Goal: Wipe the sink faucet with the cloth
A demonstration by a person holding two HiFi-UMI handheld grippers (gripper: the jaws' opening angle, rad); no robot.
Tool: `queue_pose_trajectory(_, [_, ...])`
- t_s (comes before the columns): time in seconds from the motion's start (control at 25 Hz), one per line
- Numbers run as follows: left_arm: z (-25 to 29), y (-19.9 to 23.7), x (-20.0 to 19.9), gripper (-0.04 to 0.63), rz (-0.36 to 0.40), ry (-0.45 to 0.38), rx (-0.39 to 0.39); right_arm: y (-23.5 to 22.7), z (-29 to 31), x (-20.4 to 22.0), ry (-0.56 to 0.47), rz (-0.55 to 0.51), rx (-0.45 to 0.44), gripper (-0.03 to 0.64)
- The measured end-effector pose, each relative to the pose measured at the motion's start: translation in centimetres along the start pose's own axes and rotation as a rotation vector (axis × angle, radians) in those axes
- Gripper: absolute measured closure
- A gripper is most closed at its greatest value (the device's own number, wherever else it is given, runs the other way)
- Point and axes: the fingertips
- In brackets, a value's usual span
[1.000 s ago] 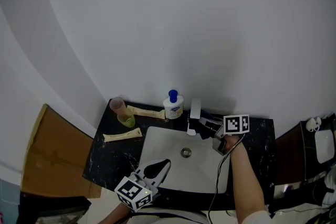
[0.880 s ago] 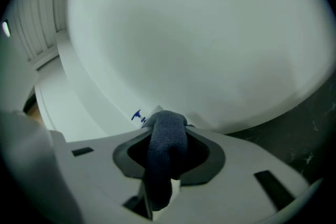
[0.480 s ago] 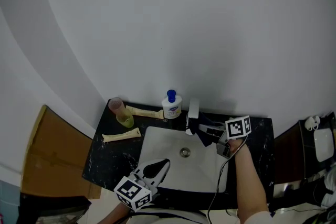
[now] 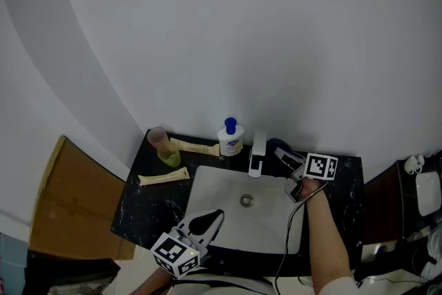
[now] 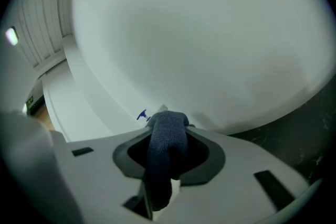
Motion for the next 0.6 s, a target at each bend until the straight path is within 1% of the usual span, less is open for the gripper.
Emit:
queue_pose_trajectory(0.04, [0.0, 0.1, 0.0, 0.594, -0.002, 0.001, -0.002, -0.2, -0.3, -0.1, -0.003, -0.006, 0.005, 0.503])
queue_pose_trajectory(0.08, [0.1, 0.2, 0.0, 0.594, -0.004, 0.002, -0.004, -0.1, -0.5, 0.1, 0.016, -0.026, 0.0, 0.503])
queue_pose_trajectory(0.16, [0.2, 0.2, 0.0, 0.594, -0.008, 0.003, -0.002, 0.7, -0.8, 1.0, 0.083, -0.109, -0.027, 0.503])
queue_pose_trajectory(0.32, [0.6, 0.1, -0.2, 0.594, -0.009, 0.014, 0.0, 3.1, -0.8, 3.1, 0.203, -0.403, -0.086, 0.503])
queue_pose_trajectory(0.4, [0.9, 0.0, 0.1, 0.594, -0.009, 0.013, 0.01, 4.2, -0.2, 3.6, 0.232, -0.52, -0.109, 0.503])
queue_pose_trajectory(0.48, [1.0, -0.1, 0.1, 0.594, -0.01, 0.013, 0.014, 4.5, 0.6, 3.5, 0.248, -0.605, -0.092, 0.503])
queue_pose_trajectory(0.6, [0.9, 0.0, 0.1, 0.594, -0.008, 0.014, 0.01, 3.6, 1.8, 3.5, 0.305, -0.731, -0.026, 0.503])
Point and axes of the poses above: the fingertips, and each gripper's own axes: z forward along the fingers, y to its left, x out of its underside, and after that the axes turned 7 degrees about -z, right-handed
